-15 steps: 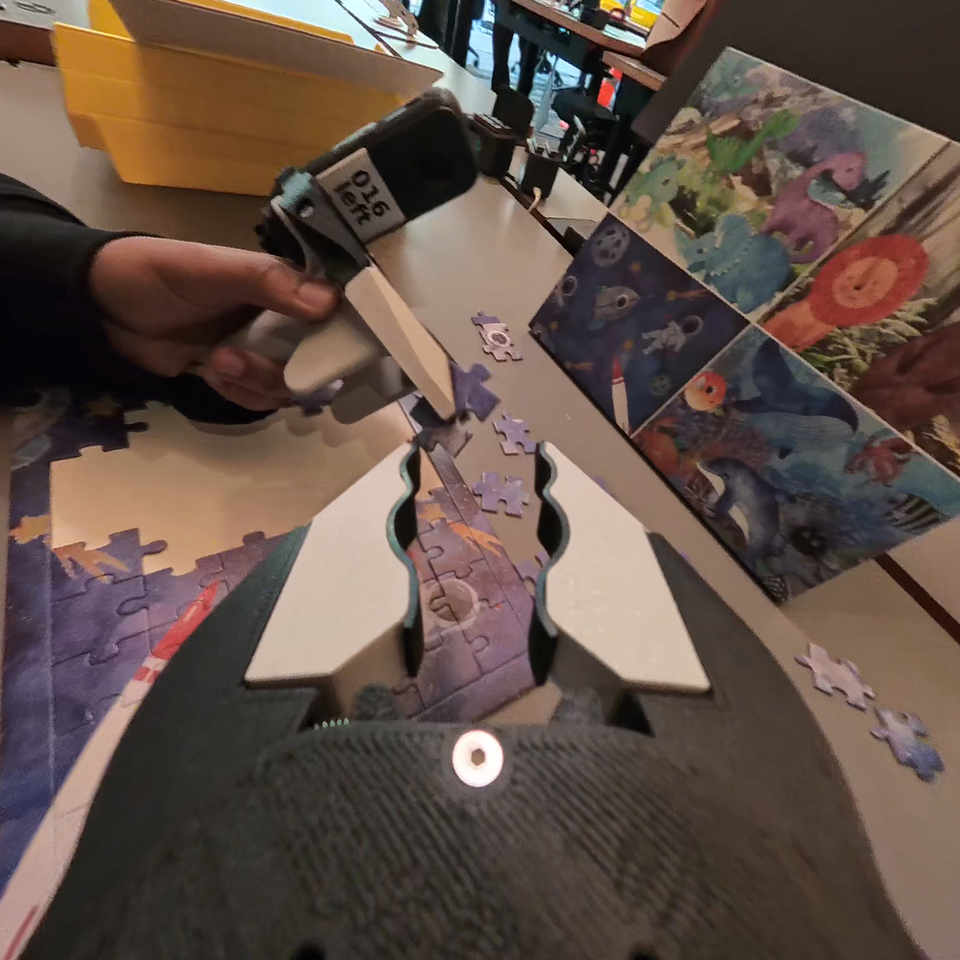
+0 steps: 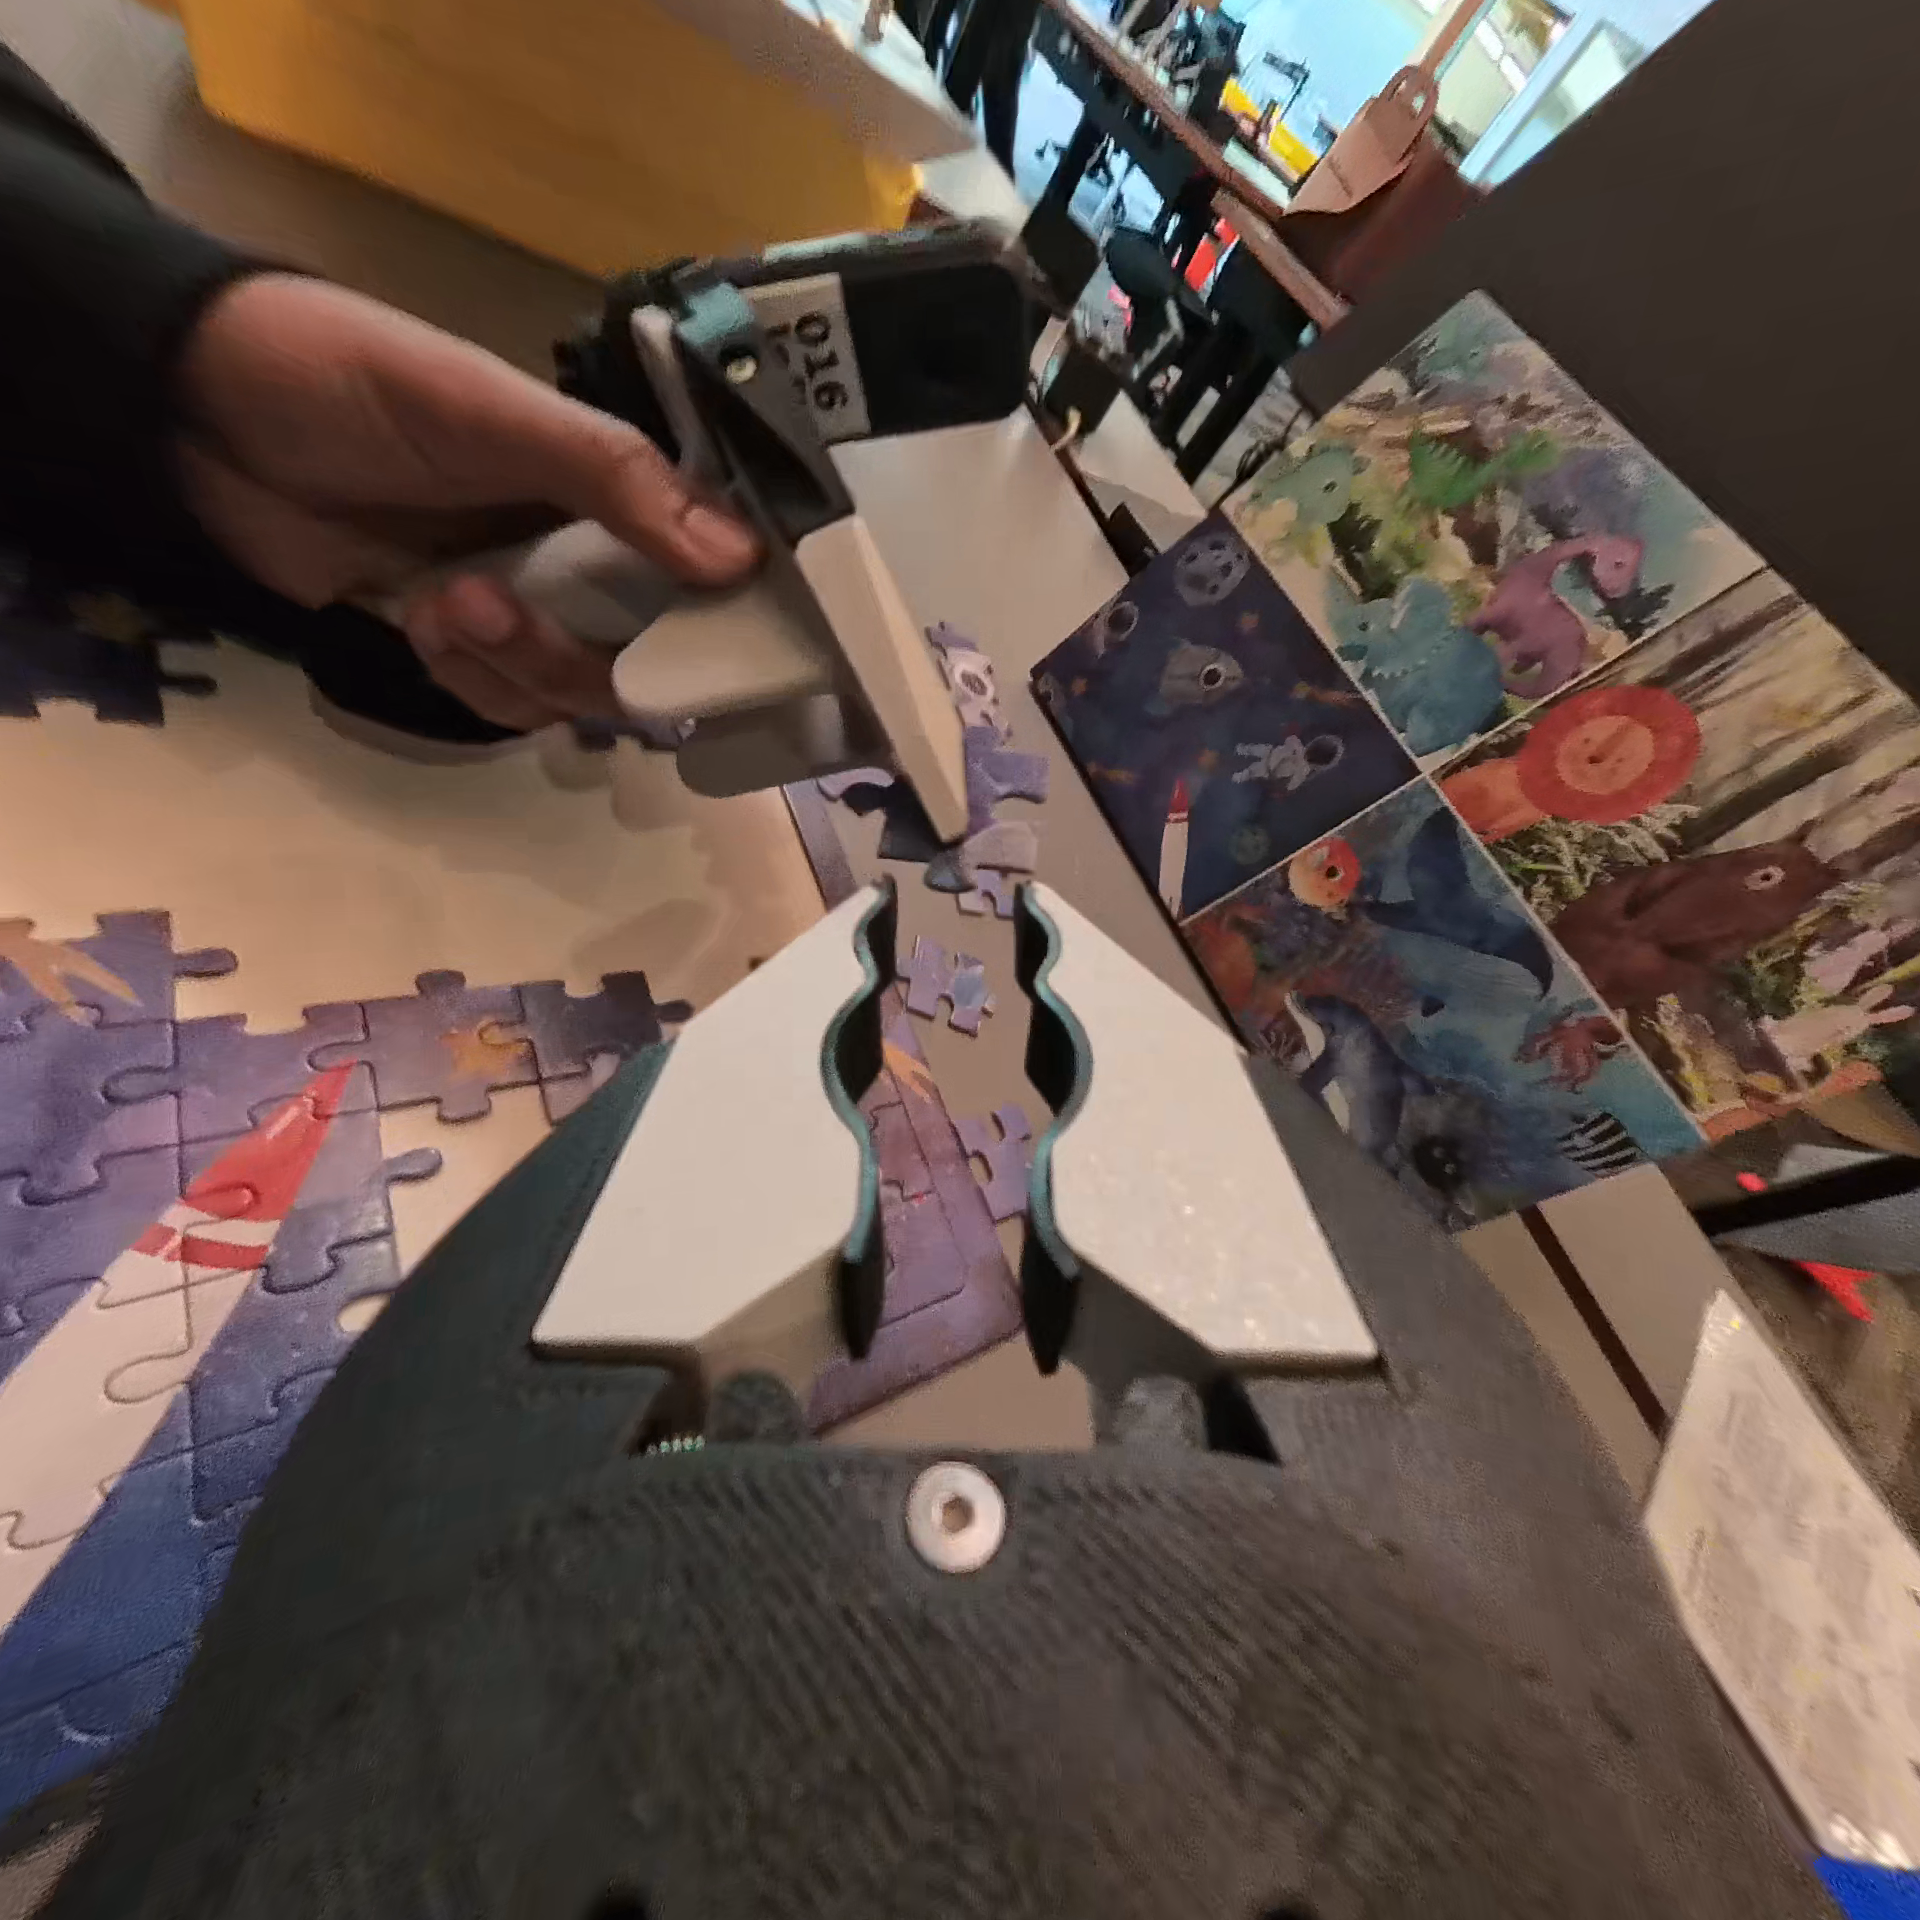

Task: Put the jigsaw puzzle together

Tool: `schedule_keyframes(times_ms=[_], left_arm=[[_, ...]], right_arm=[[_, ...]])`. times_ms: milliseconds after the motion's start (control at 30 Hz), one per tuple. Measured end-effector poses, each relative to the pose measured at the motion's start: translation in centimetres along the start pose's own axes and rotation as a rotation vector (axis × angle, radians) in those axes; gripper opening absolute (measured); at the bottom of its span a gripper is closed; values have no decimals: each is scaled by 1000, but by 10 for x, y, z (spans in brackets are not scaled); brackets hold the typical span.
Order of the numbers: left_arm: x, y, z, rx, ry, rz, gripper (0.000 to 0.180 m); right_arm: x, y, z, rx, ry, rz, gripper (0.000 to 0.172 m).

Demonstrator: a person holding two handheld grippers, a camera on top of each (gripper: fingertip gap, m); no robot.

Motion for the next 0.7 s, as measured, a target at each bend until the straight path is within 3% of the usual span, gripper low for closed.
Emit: schedule_keyframes(times_ms=[133, 300, 400, 500, 600, 700], left_arm=[[-1, 0, 1, -3, 2, -7, 0], [-2, 1, 2, -20, 15, -27, 0], [4, 3, -4, -54, -8, -63, 17], [9, 2, -9, -109, -14, -92, 19], [7, 0, -7, -154, 14, -104, 20], [3, 1, -2, -176, 50, -112, 20]], right_arm=[[-5, 3, 1, 9, 17, 26, 10], [-3, 1, 2, -11, 29, 10, 8], [3, -12, 8, 63, 75, 58, 8], [17, -33, 45, 97, 269, -6, 8], [36, -39, 99, -45, 467, -227, 8], [45, -46, 127, -126, 520, -298, 8]])
Point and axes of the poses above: each gripper's, where its closed fingertips meet, x back along the fingers, z out of its underside, y = z × x across the jaws, the point moved 4 cm from there along x, back along the fingers, and after that the axes turned 6 degrees about -x, right-handed, at the moved point
